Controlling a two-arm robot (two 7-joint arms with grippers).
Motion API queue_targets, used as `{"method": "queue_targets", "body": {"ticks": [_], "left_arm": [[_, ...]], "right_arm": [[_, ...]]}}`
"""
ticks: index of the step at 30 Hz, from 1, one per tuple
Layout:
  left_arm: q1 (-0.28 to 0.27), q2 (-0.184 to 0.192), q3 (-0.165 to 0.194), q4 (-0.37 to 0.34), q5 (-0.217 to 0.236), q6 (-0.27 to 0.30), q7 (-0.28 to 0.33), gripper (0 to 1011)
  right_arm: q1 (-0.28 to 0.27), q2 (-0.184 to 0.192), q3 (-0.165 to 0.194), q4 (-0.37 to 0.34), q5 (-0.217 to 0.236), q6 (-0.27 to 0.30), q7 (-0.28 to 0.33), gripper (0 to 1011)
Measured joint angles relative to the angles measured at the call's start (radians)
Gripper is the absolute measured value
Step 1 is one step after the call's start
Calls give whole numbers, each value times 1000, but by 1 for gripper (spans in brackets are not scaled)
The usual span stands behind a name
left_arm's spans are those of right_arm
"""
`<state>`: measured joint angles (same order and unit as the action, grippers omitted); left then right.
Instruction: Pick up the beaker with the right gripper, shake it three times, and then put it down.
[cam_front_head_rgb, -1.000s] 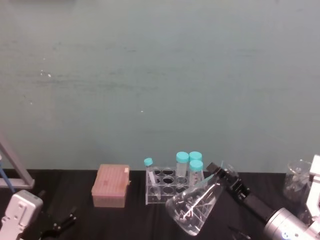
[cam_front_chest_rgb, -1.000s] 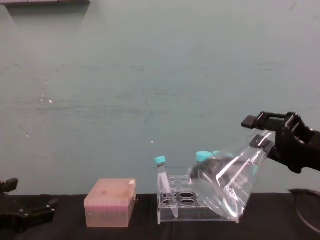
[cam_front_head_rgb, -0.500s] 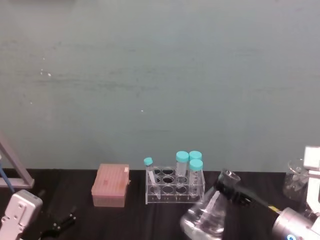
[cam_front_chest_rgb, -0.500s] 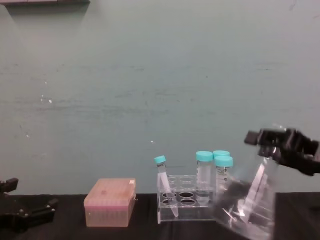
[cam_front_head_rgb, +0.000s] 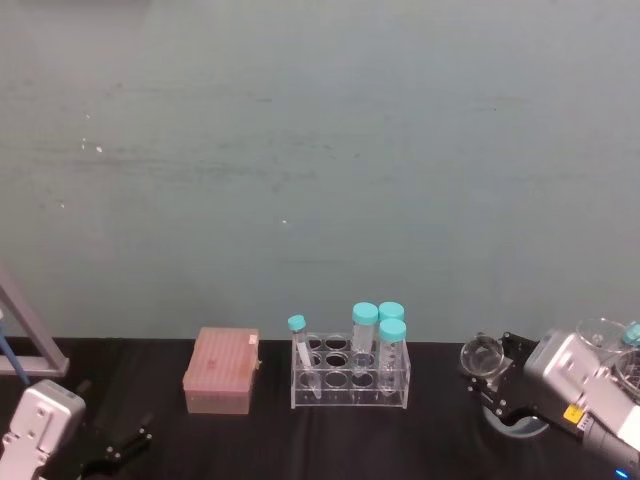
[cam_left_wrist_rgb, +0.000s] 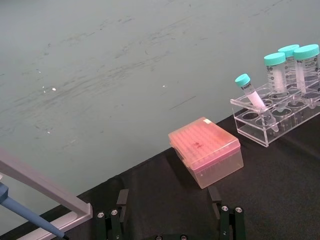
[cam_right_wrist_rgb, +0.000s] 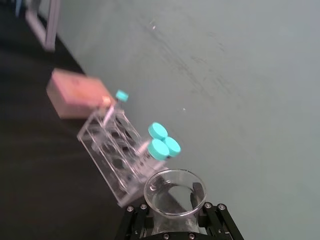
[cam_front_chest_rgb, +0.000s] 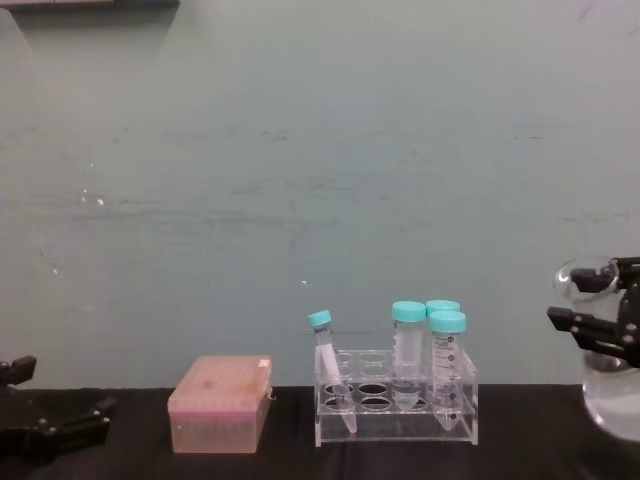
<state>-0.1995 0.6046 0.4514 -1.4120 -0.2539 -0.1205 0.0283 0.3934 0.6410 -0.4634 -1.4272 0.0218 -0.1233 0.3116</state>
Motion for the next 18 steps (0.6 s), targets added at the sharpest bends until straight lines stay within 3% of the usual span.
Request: {"method": "queue_targets", "body": {"ticks": [3,6,11,15,16,18], "left_arm": [[0,0,0,0,0,0,0,1000],[0,0,0,0,0,0,0,1000],[0,0,0,0,0,0,0,1000],[0,0,0,0,0,0,0,1000],[0,0,0,0,0,0,0,1000],[0,0,0,0,0,0,0,1000]], "right_arm": [[8,20,-22,-1,-106,-26,-34,451],[14,32,-35,-3,-177,-41,-55,451],[17,35,-35,-3,-217,-54,-65,451],[2,12,3,-3,-123,-52,-29,451],[-11,-8,29,-4,-50,-40,0,451],[-25,-31,56,-7,37,-21,33,451]]}}
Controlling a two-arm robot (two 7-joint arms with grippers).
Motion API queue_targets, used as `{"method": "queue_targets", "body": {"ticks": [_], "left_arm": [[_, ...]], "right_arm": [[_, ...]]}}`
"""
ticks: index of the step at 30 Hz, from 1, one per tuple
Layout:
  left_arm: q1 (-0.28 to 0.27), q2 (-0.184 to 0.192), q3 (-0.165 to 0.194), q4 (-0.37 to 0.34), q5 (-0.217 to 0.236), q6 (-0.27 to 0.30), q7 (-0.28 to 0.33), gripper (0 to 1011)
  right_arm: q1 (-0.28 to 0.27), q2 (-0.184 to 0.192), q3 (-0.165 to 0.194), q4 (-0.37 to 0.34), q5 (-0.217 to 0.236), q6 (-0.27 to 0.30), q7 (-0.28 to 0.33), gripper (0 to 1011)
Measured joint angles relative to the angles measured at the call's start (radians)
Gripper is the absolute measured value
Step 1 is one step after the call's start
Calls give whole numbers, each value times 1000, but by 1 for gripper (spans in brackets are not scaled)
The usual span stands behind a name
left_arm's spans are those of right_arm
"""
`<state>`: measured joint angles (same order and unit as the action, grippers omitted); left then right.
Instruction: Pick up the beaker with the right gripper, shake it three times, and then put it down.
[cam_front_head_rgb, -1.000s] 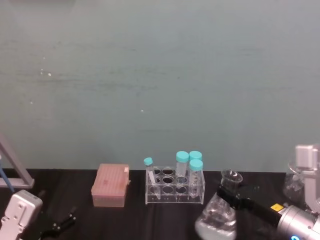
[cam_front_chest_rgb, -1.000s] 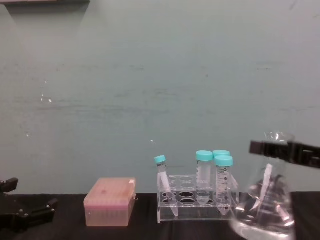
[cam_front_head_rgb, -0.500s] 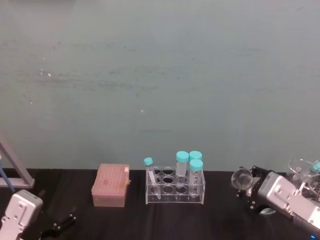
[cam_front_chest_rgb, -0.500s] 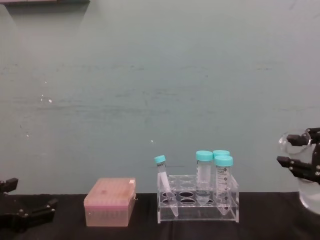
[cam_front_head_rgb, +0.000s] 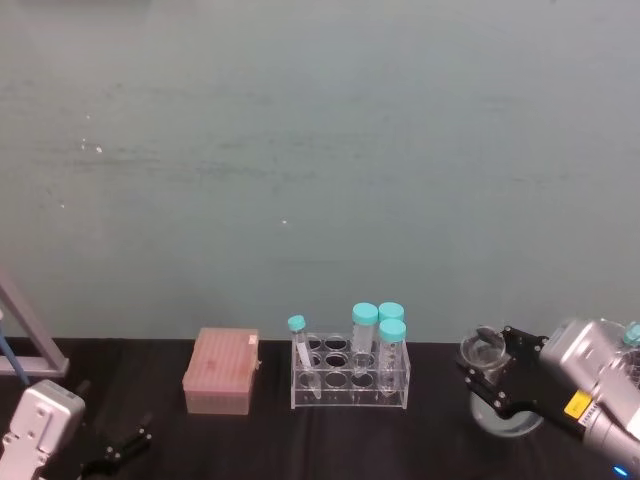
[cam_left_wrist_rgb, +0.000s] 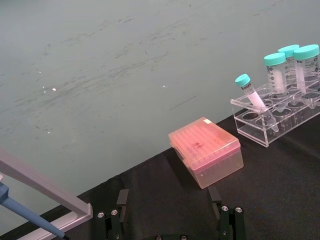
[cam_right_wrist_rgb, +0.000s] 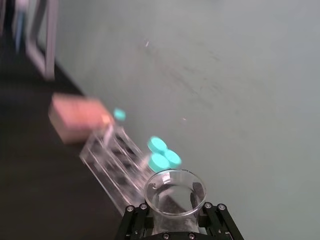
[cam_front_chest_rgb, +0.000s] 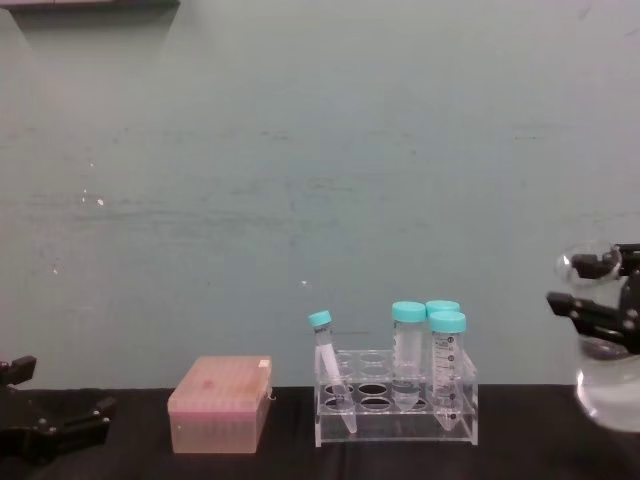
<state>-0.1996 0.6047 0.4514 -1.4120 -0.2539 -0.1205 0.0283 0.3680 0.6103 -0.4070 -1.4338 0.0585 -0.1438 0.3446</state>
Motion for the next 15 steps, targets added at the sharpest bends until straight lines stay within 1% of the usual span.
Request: {"method": "queue_targets", "body": {"ticks": [1,2,3,4,5,7,10,15], "left_arm": [[0,0,0,0,0,0,0,1000],[0,0,0,0,0,0,0,1000],[0,0,0,0,0,0,0,1000],[0,0,0,0,0,0,0,1000],[0,0,0,0,0,0,0,1000],[0,0,0,0,0,0,0,1000],[0,0,0,0,0,0,0,1000],[0,0,0,0,0,0,0,1000]], "right_arm": [[-8,-13,15,-1,40,12,14,451],[-24,-45,48,-3,139,49,44,451],[-31,-61,65,-4,188,69,58,451],[-46,-94,97,-7,274,110,82,451],[-50,-107,108,-8,303,126,89,451],[-62,-142,137,-11,386,175,102,451],[-68,-162,149,-15,436,209,103,451],[-68,-164,144,-17,452,221,101,451]]}}
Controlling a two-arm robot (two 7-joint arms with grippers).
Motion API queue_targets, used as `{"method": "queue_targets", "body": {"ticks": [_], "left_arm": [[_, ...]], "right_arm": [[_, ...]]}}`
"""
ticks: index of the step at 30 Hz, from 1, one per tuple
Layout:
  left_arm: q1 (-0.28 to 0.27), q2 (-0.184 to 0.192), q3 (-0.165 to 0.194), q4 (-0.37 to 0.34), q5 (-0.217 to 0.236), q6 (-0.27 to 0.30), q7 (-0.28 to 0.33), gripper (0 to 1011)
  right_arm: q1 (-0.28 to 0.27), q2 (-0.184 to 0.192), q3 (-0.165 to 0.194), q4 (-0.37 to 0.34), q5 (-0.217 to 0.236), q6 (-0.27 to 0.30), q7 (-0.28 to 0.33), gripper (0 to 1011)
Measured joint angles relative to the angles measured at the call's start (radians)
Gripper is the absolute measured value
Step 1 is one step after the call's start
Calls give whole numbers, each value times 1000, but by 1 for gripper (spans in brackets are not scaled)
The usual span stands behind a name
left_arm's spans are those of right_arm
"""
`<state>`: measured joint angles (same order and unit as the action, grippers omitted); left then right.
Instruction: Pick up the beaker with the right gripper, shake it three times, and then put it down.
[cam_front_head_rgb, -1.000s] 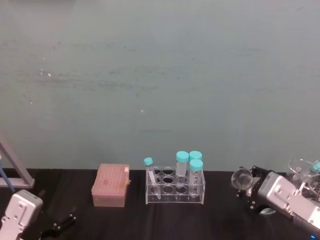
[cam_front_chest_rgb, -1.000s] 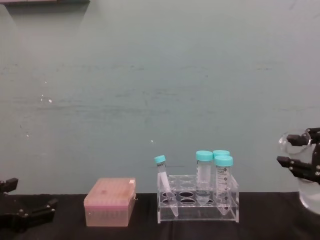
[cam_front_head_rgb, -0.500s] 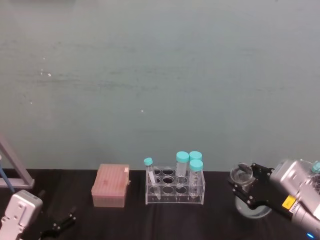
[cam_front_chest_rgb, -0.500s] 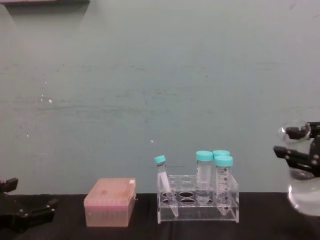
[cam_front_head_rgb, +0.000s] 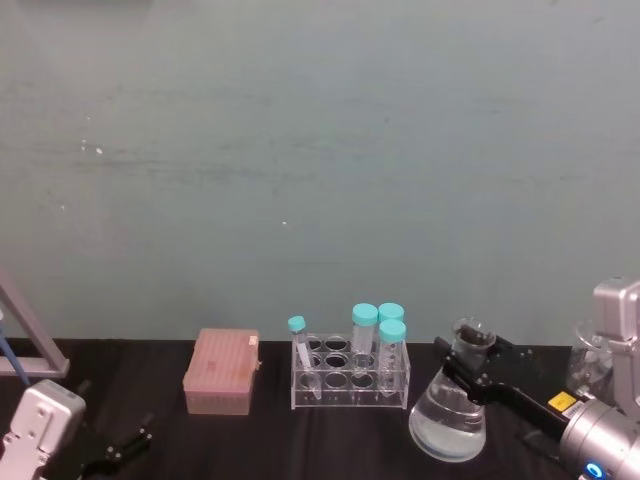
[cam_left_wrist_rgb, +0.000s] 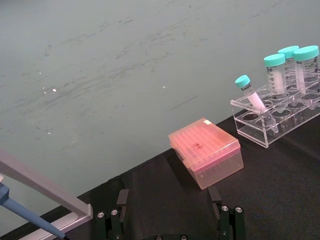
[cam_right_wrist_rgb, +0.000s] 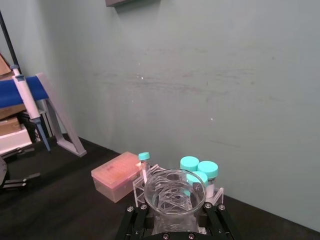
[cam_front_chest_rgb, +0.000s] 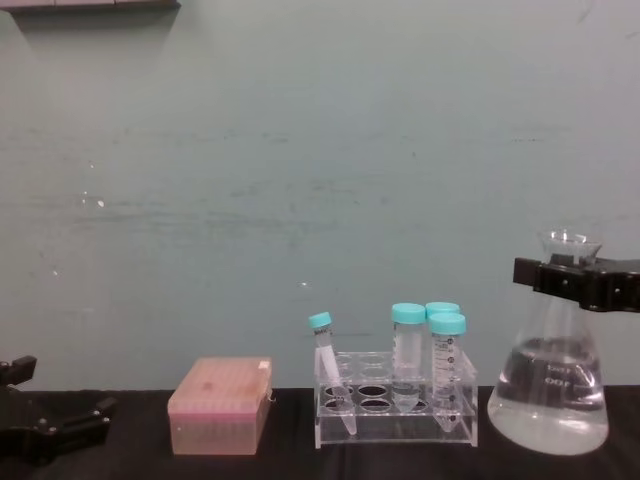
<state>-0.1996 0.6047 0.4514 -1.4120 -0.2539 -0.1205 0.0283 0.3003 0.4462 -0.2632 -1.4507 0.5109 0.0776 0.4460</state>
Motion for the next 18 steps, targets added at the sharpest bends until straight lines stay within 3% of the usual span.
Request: {"method": "queue_targets", "body": {"ticks": [8,18], "left_arm": [[0,0,0,0,0,0,0,1000],[0,0,0,0,0,0,0,1000]], "right_arm": [[5,6,-13,-9,-10,9,-36,451],[6,7,-14,-8,-10,8,-30,451]]}}
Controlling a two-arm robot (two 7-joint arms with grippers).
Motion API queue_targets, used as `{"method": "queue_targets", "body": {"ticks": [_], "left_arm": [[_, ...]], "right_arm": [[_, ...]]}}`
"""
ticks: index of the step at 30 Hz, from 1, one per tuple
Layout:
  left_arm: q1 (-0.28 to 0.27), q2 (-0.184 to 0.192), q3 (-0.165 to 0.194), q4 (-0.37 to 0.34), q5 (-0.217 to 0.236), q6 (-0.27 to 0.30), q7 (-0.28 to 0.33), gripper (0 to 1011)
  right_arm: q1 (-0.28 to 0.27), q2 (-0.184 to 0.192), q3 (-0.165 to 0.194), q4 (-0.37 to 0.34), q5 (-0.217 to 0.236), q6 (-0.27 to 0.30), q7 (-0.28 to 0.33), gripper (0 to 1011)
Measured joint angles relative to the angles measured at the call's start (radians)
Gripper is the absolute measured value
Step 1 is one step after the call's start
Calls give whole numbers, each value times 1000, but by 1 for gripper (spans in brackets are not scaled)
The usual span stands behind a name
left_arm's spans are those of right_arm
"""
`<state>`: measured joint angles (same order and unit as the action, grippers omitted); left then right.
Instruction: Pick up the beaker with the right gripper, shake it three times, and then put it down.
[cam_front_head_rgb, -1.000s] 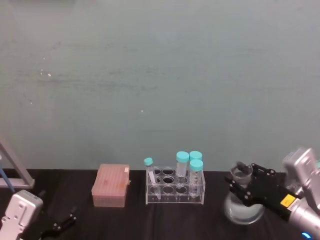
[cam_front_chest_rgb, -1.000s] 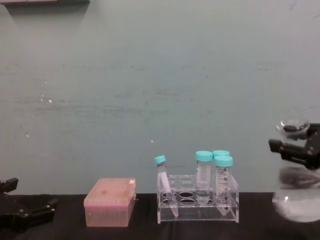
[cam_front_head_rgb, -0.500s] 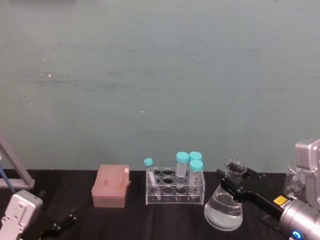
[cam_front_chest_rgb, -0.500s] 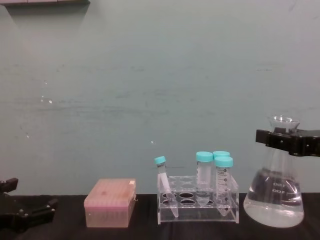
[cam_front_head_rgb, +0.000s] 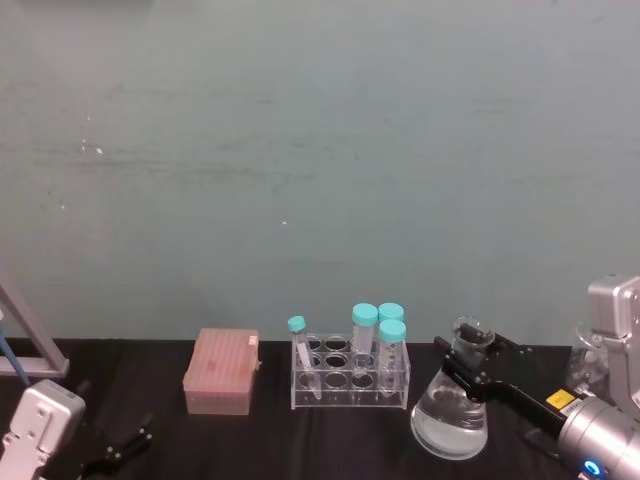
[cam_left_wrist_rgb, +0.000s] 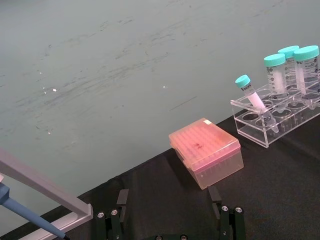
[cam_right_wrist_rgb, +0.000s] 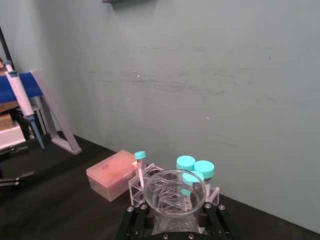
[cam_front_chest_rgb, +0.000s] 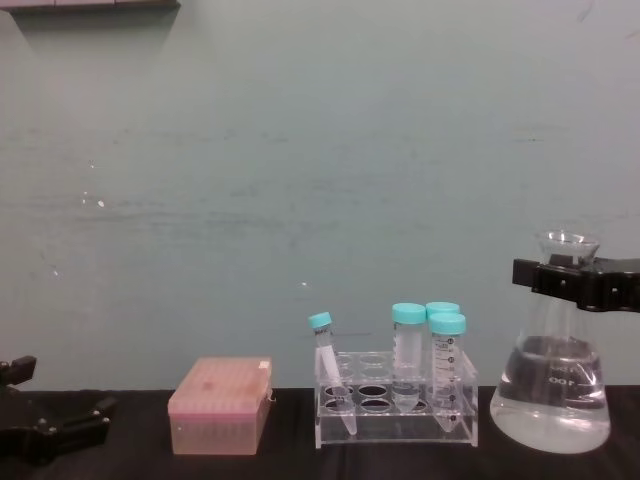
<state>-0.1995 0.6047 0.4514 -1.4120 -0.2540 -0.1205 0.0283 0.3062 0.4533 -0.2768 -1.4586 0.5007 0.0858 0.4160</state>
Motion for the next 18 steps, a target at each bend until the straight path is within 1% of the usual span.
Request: {"method": "queue_targets", "body": {"ticks": [18], "left_arm": [[0,0,0,0,0,0,0,1000]], "right_arm": [[1,1,-1,2,-1,-3,6,451]]}}
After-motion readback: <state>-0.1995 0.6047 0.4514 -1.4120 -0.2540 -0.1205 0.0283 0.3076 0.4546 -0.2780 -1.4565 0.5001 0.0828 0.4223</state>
